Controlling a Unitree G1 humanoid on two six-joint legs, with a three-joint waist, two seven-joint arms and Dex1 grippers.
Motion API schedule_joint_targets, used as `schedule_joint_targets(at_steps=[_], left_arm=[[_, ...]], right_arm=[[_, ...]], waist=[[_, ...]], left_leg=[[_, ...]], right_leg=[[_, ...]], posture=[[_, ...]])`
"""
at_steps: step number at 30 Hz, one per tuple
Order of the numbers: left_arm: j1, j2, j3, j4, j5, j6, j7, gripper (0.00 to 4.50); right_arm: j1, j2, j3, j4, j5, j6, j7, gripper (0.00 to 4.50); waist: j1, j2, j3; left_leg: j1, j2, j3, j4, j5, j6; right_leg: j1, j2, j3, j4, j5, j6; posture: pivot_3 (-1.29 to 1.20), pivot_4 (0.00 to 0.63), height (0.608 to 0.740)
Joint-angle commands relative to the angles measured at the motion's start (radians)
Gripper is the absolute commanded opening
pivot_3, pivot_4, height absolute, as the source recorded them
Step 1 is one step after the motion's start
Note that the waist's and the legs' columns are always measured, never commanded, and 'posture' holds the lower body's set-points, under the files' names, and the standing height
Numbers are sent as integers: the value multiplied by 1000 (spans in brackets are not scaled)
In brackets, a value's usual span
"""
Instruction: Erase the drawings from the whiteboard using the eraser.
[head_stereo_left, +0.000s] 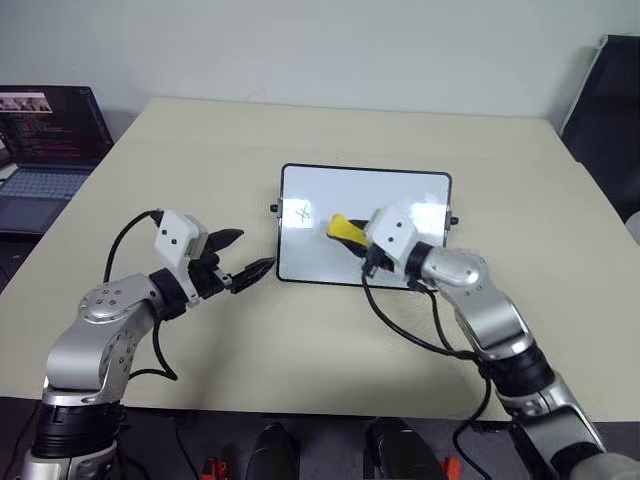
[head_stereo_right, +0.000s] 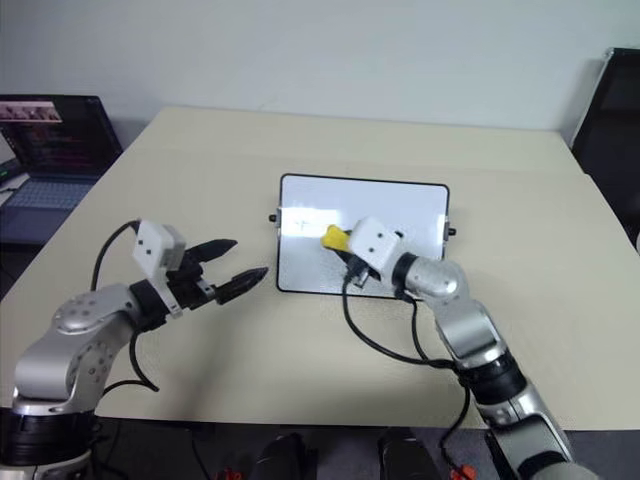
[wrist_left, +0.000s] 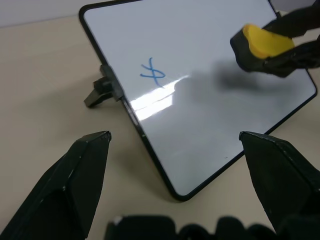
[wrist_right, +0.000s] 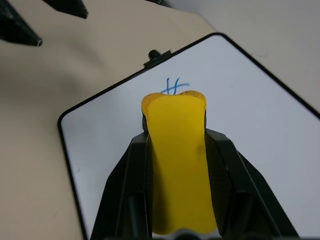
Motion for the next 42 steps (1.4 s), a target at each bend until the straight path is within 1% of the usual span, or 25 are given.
schedule_joint_targets(at_steps=[1, 3, 8, 11, 13, 17, 19, 22, 26, 29, 30, 34, 37, 40, 42], left_arm=[[-44, -3, 10, 40, 31, -76, -1, 4500], [-48, -6, 0, 52, 34, -90, -13, 4500], [-53, -15, -14, 73, 37, -113, -35, 4500], [-48, -16, -23, 70, 28, -115, -60, 4500], [-44, -16, -27, 68, 28, -118, -72, 4500], [-43, -18, -27, 71, 33, -124, -82, 4500], [-45, -21, -29, 78, 35, -128, -86, 4500], [-51, -24, -35, 91, 38, -137, -96, 4500], [-62, -26, -44, 108, 39, -148, -106, 4500], [-68, -27, -49, 117, 40, -154, -111, 4500], [-69, -27, -49, 119, 40, -155, -113, 4500], [-69, -29, -50, 126, 41, -161, -119, 4500], [-70, -28, -50, 131, 41, -163, -122, 4500], [-74, -26, -50, 140, 43, -168, -127, 4500], [-75, -26, -51, 142, 43, -170, -129, 4500]], right_arm=[[-142, 60, 32, 122, -44, -31, -32, 1101], [-204, 85, 42, 197, -62, -39, -40, 1101], [-365, 144, 69, 432, -117, -108, -81, 1101], [-414, 161, 82, 559, -144, -153, -93, 1101], [-420, 153, 105, 601, -163, -168, -64, 1100], [-377, 104, 161, 561, -187, -158, 69, 1099], [-359, 79, 182, 534, -199, -157, 110, 1099], [-380, 71, 171, 551, -233, -190, 55, 1099], [-432, 79, 130, 617, -270, -222, -82, 1099], [-438, 80, 124, 642, -274, -227, -102, 1098], [-434, 80, 128, 644, -273, -223, -91, 1098], [-360, 56, 193, 550, -249, -173, 110, 1097], [-331, 40, 231, 506, -262, -180, 186, 1093], [-344, 41, 231, 522, -298, -191, 143, 1093], [-371, 43, 215, 556, -331, -213, 55, 1093]], waist=[[-1, 1, 1], [0, 0, 0], [2, 1, 1], [1, 1, 1], [2, 1, 1], [1, 1, 1], [2, 1, 1], [1, 1, 1], [2, 1, 1], [3, 1, 1], [3, 1, 1], [2, 1, 1], [2, 1, 1], [1, 2, 1], [2, 2, 1]], left_leg=[[0, 0, 0, 0, 0, 0], [0, 0, 0, 0, 0, 0], [-1, 0, -1, -2, 0, 0], [-1, 0, -1, -3, 0, 0], [-1, 0, -1, -3, 0, 0], [0, 0, -2, -3, 0, 0], [0, 0, -2, -2, 0, 0], [0, 0, -2, -1, 0, 0], [0, 0, -3, 1, 0, 0], [0, 0, -3, 1, 1, 0], [0, 0, -3, 1, 1, 0], [0, 0, -3, 1, 1, 0], [0, 0, -3, 1, 1, 0], [0, 0, -3, 1, 1, 0], [0, 0, -3, 2, 2, 1]], right_leg=[[0, 0, 0, 0, 1, 1], [0, 0, 0, 0, 1, 2], [0, 0, -2, 0, 3, -3], [0, 0, -3, 0, 3, -3], [0, 0, -3, 0, 3, -3], [0, 0, -3, 1, 3, -3], [0, 0, -3, 1, 3, -3], [0, 0, -3, 1, 3, -3], [1, 0, -3, 1, 4, -2], [1, 0, -3, 1, 5, -1], [1, 0, -3, 1, 5, -1], [1, 0, -4, 1, 5, -1], [1, 0, -4, 1, 5, -1], [1, 1, -4, 1, 4, 0], [1, 0, -4, 1, 4, 0]], posture=[[0, 150, 740], [0, 150, 740], [0, 150, 740], [0, 150, 740], [0, 150, 740], [0, 150, 740], [0, 150, 740], [0, 150, 740], [0, 150, 740], [0, 150, 740], [0, 150, 740], [0, 150, 740], [0, 150, 740], [0, 150, 740], [0, 150, 740]])
